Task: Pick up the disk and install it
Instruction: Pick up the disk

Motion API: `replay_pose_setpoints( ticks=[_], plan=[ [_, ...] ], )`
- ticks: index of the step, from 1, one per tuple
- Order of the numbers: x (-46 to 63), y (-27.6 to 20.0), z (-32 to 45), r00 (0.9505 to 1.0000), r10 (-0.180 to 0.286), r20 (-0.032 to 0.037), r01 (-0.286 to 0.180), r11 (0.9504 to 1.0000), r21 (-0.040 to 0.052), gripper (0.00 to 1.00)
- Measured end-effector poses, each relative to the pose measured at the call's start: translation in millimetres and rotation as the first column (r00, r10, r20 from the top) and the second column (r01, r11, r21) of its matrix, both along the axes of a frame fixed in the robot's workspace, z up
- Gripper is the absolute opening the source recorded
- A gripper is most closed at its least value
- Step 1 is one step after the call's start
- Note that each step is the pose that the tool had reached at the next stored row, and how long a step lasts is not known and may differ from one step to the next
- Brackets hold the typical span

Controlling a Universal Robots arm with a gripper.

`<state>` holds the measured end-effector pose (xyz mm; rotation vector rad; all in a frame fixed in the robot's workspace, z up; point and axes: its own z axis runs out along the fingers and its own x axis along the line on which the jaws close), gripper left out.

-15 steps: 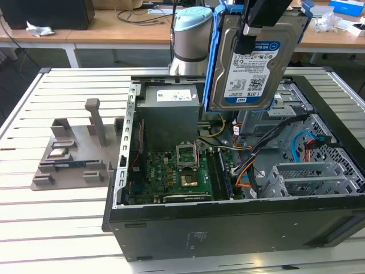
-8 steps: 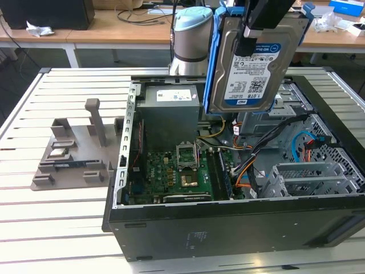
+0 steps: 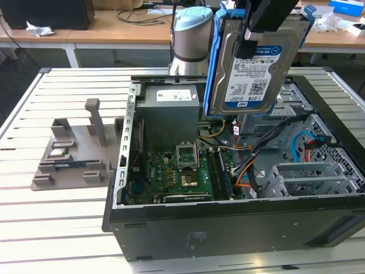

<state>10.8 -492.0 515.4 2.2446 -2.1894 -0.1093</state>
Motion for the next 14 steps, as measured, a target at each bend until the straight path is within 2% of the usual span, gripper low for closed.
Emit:
replay_pose_setpoints(
  ticks=[14],
  plan=[
    [0.0,-7.7,-2.0,1.0,0.0,0.0,0.0,1.0,0.0001,0.36]
  ],
)
